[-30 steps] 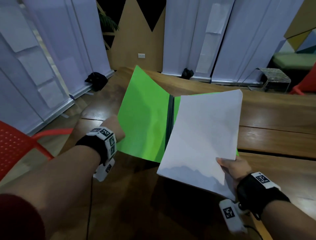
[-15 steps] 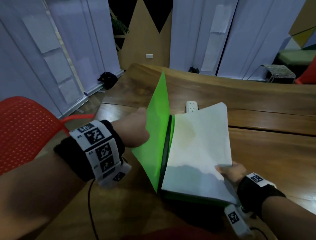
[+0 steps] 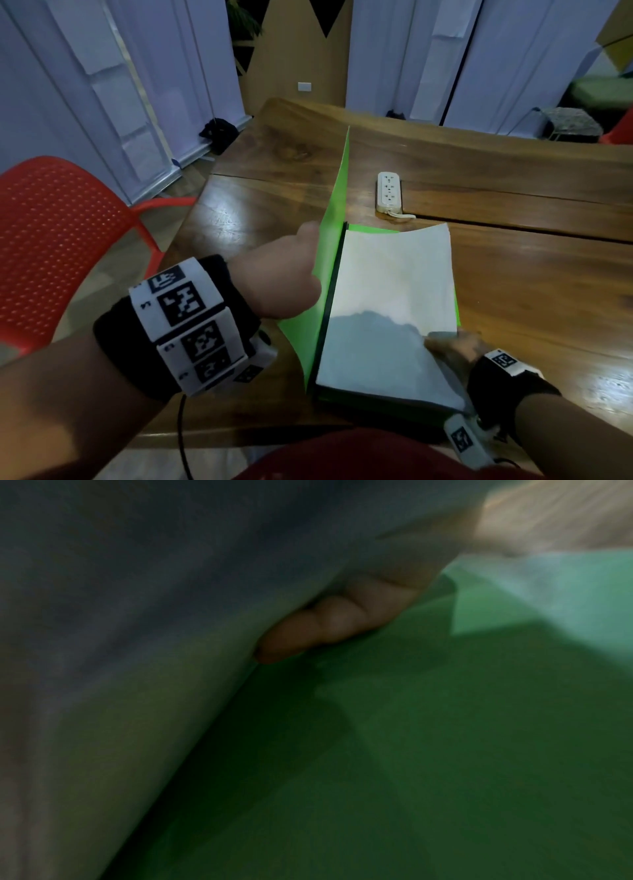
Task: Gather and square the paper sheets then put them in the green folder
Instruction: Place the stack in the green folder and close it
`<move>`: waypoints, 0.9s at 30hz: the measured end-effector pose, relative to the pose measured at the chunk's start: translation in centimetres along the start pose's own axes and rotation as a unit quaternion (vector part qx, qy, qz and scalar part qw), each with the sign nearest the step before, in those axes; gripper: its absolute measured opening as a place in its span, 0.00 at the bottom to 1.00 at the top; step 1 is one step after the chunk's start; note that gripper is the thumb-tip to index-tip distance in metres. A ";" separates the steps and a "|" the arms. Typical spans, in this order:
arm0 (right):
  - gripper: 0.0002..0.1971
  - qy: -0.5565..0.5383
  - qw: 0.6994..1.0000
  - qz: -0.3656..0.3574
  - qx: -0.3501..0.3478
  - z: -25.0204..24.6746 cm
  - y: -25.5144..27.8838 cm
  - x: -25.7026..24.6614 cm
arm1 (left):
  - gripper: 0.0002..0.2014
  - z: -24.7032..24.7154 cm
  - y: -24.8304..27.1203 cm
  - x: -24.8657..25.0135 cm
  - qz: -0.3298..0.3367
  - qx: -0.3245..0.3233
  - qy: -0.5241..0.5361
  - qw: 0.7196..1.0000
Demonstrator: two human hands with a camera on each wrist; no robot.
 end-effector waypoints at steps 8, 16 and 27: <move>0.15 0.067 0.997 -0.011 0.023 -0.4 -0.1 -0.5 | 0.20 0.8 0.5 0.6 0.003 0.000 -0.019 1.000; 0.32 0.136 0.989 0.029 0.050 -0.3 -1.8 0.4 | 0.20 1.2 0.7 0.9 0.016 -0.003 -0.017 1.000; 0.44 0.275 0.954 0.004 0.120 -1.9 2.4 -2.5 | 0.22 1.7 0.9 1.9 0.030 -0.023 0.007 0.999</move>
Point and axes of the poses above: each hand's wrist, its own y-axis away from the middle knuckle, its own z-axis out of the palm, x = y × z, the point moved 1 cm from there along -y, towards the middle knuckle, and after that the axes turned 6 degrees about -x, right-handed, at the moved point
